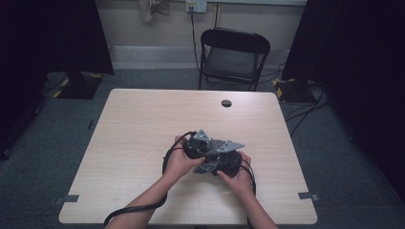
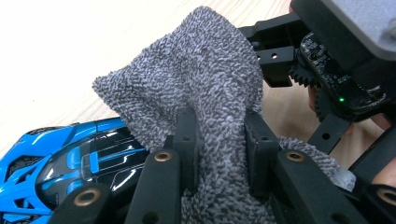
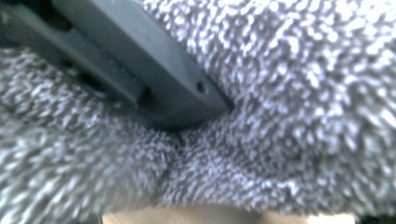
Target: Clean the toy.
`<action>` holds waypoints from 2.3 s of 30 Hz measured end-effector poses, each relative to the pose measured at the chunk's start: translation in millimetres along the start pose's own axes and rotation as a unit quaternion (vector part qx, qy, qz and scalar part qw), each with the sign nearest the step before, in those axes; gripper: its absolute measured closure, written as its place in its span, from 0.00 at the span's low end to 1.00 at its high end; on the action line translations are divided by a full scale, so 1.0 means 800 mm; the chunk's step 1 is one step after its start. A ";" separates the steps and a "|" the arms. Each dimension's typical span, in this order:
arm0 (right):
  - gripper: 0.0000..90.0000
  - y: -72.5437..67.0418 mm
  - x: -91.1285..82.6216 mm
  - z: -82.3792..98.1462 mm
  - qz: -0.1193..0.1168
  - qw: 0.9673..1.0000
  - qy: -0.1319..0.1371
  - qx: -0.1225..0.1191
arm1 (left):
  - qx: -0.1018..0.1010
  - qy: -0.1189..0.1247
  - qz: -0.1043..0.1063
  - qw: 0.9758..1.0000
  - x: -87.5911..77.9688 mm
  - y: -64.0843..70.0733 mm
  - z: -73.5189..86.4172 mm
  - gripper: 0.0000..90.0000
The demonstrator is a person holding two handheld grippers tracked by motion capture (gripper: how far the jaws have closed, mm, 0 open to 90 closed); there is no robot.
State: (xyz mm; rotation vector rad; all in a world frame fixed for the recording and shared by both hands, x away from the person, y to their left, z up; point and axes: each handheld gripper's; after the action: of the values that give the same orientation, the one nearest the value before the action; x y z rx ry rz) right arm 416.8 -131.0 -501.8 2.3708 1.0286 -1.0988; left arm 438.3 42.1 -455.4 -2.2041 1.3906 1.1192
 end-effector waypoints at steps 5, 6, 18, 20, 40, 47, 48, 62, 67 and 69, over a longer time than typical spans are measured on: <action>0.27 0.000 0.000 0.000 0.000 1.000 0.000 0.000 | -0.009 -0.001 -0.007 1.000 -0.005 -0.012 -0.001 0.79; 0.27 0.000 0.000 0.000 0.000 1.000 0.000 0.001 | -0.010 0.000 -0.010 1.000 -0.006 -0.014 -0.002 0.79; 0.27 0.000 0.000 0.000 0.000 1.000 0.000 0.001 | -0.043 0.003 -0.038 0.998 -0.019 -0.058 0.007 0.79; 0.27 0.000 0.000 0.000 0.000 1.000 0.000 0.001 | -0.047 0.003 -0.043 0.998 -0.019 -0.062 0.010 0.79; 0.27 0.000 0.000 0.000 0.000 1.000 -0.001 0.000 | -0.083 0.008 -0.060 0.995 -0.020 -0.089 0.014 0.78; 0.27 0.000 0.000 0.000 -0.001 1.000 -0.001 0.001 | -0.098 0.010 -0.070 0.993 -0.021 -0.100 0.019 0.78; 0.27 0.000 0.000 0.000 -0.001 1.000 -0.001 0.001 | -0.098 0.009 -0.070 0.993 -0.020 -0.101 0.020 0.78; 0.27 0.000 0.000 0.000 0.000 1.000 0.000 0.001 | -0.103 0.013 -0.087 0.991 -0.018 -0.111 0.027 0.78; 0.27 0.000 0.000 0.000 -0.001 1.000 0.000 0.001 | -0.112 0.015 -0.086 0.990 -0.017 -0.115 0.029 0.78; 0.27 0.000 0.000 0.000 0.000 1.000 0.000 0.001 | -0.115 0.014 -0.088 0.989 -0.017 -0.116 0.029 0.78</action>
State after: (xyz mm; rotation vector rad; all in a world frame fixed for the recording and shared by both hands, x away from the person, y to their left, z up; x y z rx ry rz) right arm 416.7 -130.9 -501.6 2.3719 1.0288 -1.1019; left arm 504.6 109.7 -473.7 -2.4539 1.0988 1.2416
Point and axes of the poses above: each handheld gripper's, and its own axes: x roughly forward along the jaws, z roughly out of its underside, y roughly to its right, and after that the axes turned 8 degrees about -y, right-handed
